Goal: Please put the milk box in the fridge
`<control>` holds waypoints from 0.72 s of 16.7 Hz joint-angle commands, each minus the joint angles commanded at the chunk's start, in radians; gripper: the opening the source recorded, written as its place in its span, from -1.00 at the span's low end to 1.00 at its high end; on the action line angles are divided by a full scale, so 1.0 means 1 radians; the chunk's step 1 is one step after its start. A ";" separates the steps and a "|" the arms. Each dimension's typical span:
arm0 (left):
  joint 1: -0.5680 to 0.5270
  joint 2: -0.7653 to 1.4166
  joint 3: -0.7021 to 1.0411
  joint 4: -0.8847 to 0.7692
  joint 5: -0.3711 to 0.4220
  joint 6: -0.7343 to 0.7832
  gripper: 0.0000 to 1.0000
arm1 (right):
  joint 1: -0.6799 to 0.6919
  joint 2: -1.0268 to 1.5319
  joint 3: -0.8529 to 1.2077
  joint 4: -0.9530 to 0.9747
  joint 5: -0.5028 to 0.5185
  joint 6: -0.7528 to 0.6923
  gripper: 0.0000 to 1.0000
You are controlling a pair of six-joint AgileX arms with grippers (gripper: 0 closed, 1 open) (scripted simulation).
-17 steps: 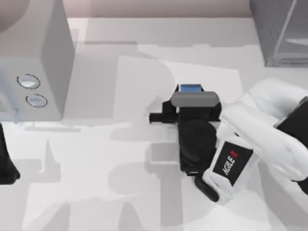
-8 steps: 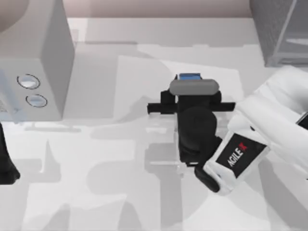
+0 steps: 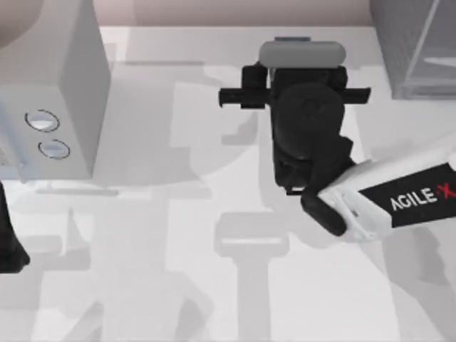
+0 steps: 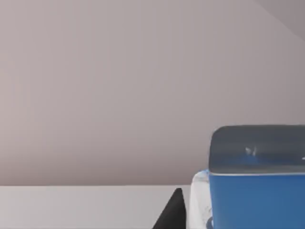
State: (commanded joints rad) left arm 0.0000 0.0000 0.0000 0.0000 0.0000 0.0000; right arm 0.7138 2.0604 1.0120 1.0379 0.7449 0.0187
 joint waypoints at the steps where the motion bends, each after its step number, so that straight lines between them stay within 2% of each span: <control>1: 0.000 0.000 0.000 0.000 0.000 0.000 1.00 | 0.001 -0.010 -0.001 -0.010 0.001 0.001 -1.00; 7: 0.000 0.000 0.000 0.000 0.000 0.000 1.00 | -0.005 -0.018 -0.006 -0.015 -0.007 0.004 -1.00; 12: 0.000 0.000 0.000 0.000 0.000 0.000 1.00 | -0.102 -0.228 -0.182 -0.153 -0.141 0.022 -1.00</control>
State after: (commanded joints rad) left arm 0.0000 0.0000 0.0000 0.0000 0.0000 0.0000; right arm 0.6120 1.8327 0.8300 0.8845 0.6038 0.0405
